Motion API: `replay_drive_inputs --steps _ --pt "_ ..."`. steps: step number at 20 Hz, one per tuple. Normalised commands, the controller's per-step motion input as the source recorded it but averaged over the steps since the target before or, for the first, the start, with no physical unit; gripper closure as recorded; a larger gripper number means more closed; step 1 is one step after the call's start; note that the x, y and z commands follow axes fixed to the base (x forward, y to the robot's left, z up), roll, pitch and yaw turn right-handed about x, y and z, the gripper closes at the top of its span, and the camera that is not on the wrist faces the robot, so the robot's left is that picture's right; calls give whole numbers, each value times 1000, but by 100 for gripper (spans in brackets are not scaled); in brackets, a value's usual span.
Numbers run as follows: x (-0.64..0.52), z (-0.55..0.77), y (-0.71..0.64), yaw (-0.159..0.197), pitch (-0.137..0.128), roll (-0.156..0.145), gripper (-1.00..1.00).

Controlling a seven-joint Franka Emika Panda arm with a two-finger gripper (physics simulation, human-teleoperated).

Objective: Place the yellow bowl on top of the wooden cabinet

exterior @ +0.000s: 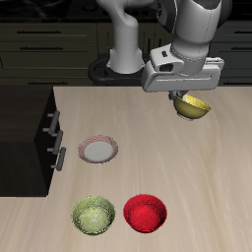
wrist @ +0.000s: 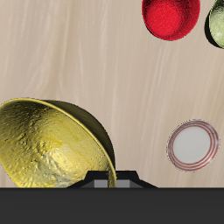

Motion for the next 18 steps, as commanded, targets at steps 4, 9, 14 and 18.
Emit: replay_drive_inputs --steps 4,9,14,18 --pt "-79 377 -118 -34 -41 -4 100" --pt "-59 316 -36 -9 -46 -1 100" --pt "-91 475 -46 -27 -62 0 100" --pt "-60 255 -105 -23 -30 5 100"
